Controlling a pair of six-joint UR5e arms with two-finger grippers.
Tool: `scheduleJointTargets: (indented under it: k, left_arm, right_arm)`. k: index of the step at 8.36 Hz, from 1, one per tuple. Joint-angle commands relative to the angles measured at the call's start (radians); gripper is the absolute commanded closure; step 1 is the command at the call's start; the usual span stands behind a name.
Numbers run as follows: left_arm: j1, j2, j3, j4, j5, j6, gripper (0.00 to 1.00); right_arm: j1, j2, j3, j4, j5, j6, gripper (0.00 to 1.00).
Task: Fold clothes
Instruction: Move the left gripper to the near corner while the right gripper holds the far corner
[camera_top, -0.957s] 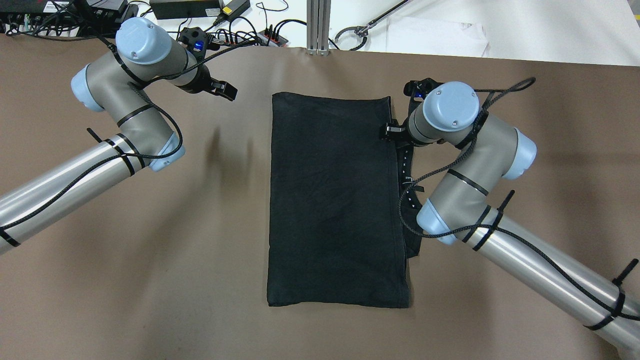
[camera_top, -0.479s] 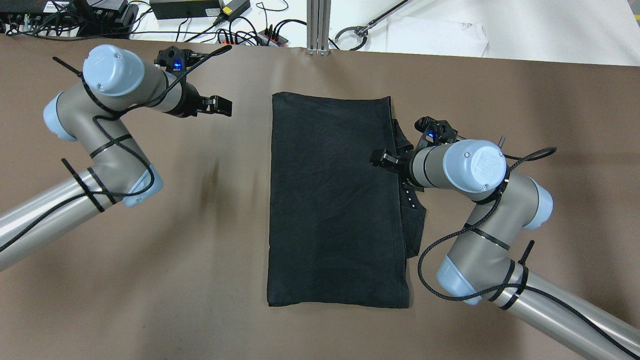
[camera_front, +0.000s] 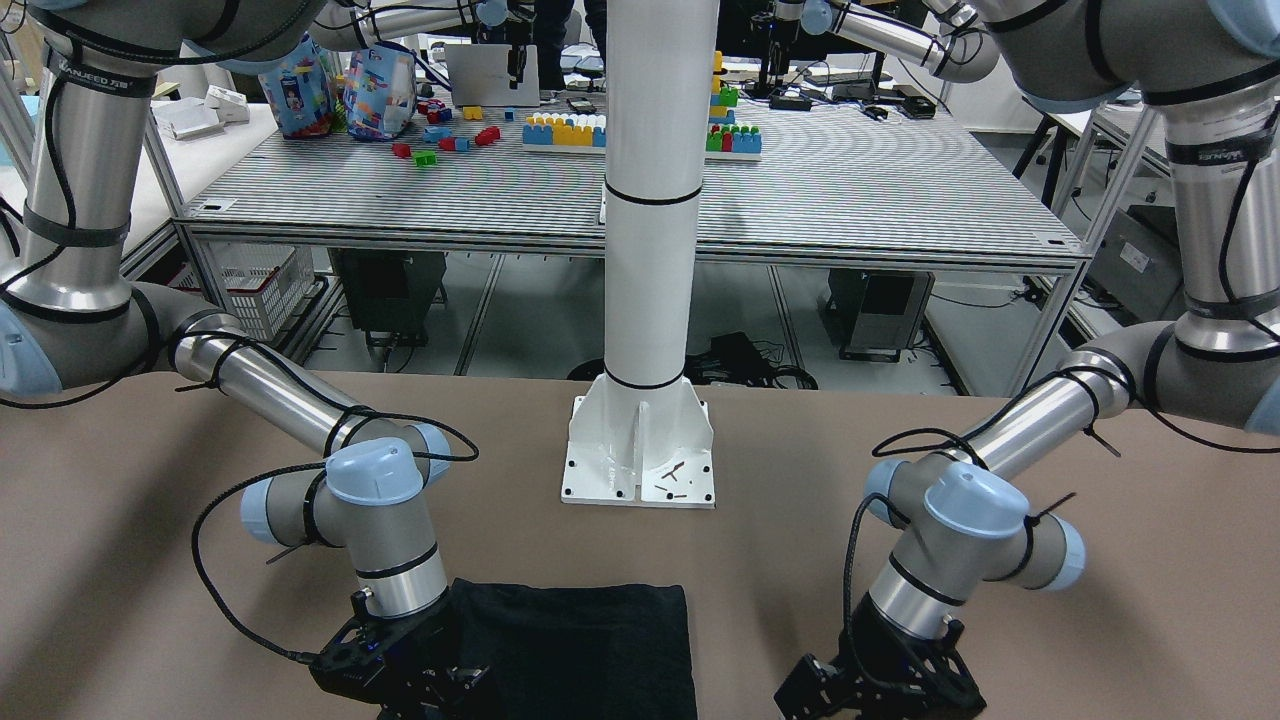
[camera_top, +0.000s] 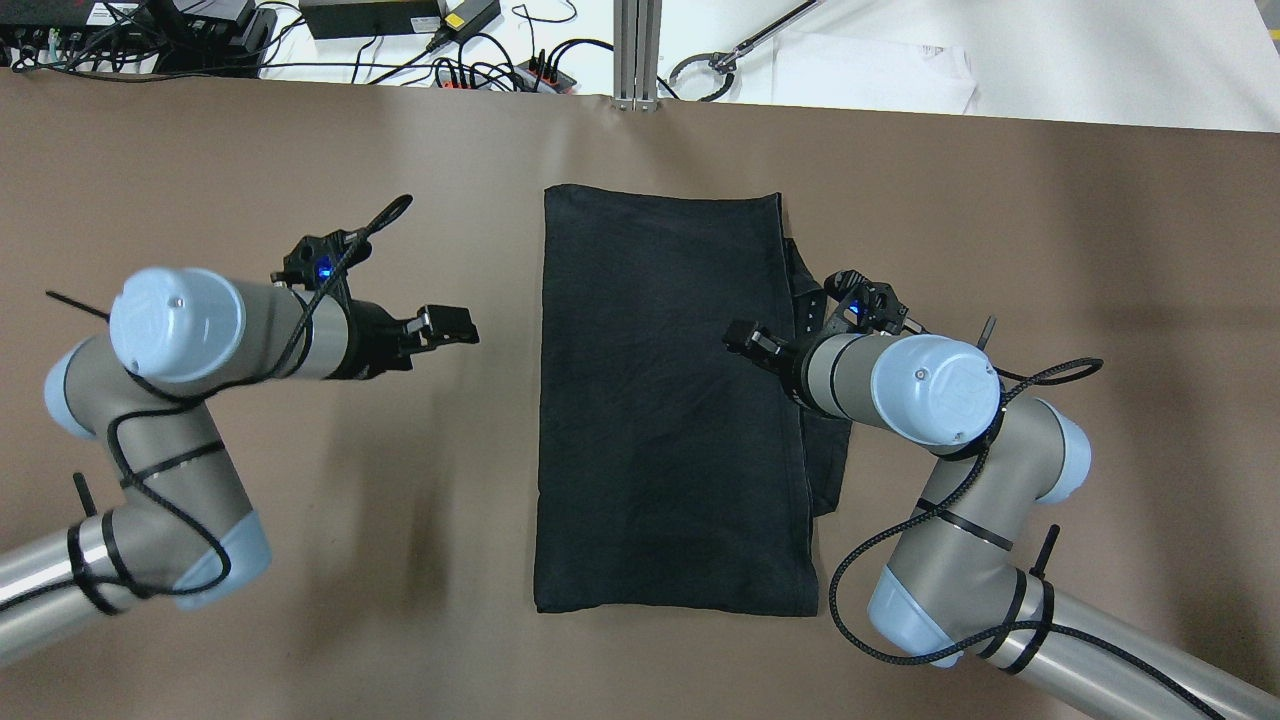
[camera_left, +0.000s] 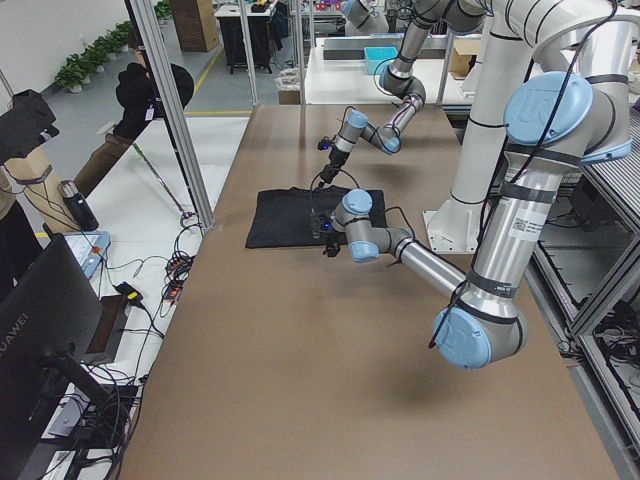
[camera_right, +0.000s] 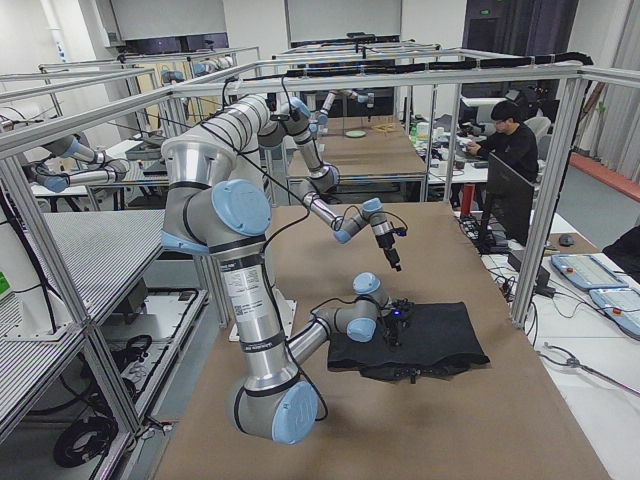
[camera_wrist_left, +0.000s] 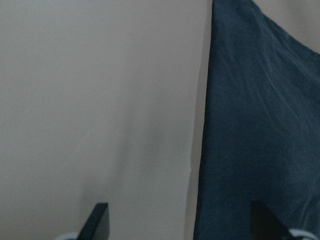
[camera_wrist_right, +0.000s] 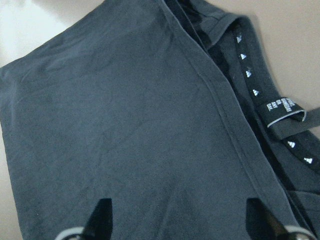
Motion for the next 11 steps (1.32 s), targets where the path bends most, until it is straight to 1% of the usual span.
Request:
scheduleJointTargets:
  k: [1,3,4,8,10,11]
  left_arm:
    - [0.26,0.047,-0.075,0.0,0.273,-0.238,0.0]
    - [0.386,0.035,-0.071,0.0,0.407,-0.331,0.0]
    - [0.42,0.028,-0.075,0.0,0.444,-0.36,0.0]
    - [0.505,0.004,-0.06,0.001,0.501,-0.378,0.0]
    - [0.562,-0.004,-0.06,0.001,0.548,-0.381,0.0]
    - [0.565,-0.002,-0.055,0.001,0.55,-0.381,0.0]
  right_arm:
    - [-0.019,-0.001,0.005,0.001,-0.055,0.023,0.06]
    - [-0.031,0.0,0.005,0.002,-0.075,0.02,0.06]
    - [-0.033,-0.001,0.005,0.004,-0.078,0.013,0.06]
    - [-0.045,-0.001,0.003,0.004,-0.089,0.008,0.06]
    - [-0.046,-0.001,0.003,0.006,-0.089,0.008,0.06]
    - [-0.046,-0.001,0.003,0.006,-0.089,0.006,0.06]
